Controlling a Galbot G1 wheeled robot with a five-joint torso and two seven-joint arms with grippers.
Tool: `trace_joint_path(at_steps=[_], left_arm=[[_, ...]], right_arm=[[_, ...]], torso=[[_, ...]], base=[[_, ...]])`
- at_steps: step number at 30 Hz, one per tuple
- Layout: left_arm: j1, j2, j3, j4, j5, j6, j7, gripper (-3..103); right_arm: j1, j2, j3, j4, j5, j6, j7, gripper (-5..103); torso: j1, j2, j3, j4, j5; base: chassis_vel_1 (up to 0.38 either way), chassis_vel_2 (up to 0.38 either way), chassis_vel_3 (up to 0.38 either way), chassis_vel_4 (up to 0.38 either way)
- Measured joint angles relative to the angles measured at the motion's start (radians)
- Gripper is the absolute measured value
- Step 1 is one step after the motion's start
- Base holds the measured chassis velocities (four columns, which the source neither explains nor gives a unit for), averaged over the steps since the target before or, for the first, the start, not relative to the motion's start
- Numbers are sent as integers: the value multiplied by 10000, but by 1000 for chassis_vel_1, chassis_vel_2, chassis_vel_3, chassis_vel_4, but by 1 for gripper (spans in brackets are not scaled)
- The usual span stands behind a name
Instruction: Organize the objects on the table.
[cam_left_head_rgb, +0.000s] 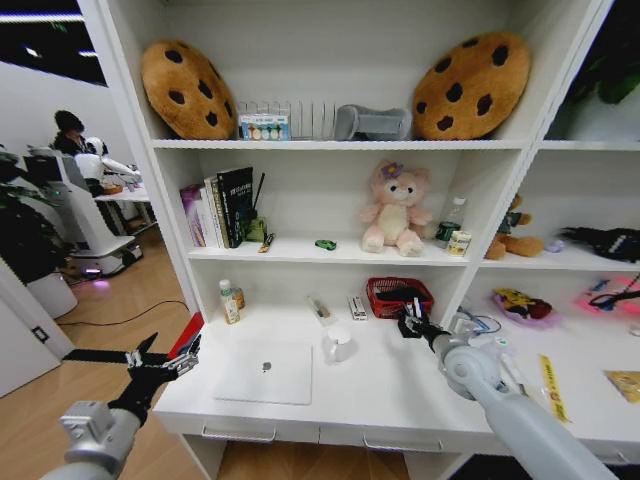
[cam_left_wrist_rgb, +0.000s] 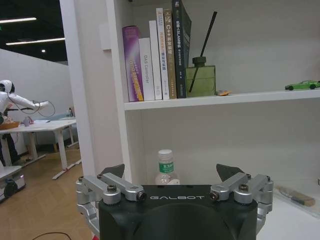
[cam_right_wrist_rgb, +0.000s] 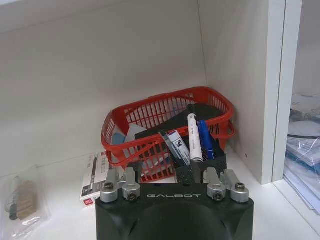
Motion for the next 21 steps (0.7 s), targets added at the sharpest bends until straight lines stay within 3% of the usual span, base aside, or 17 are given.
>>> trace_joint_path(at_steps=[18,21], left_arm=[[-1,0,0,0,0,0,0,100],[0,0,0,0,0,0,0,100]], right_arm=[[373,117,-149,-811,-120,42,-260,54],[492,119,-171,-937,-135,55,-297,57]], torso=[[0,0,0,0,0],[0,1,0,0,0]], base=[[0,0,0,0],[0,0,0,0]])
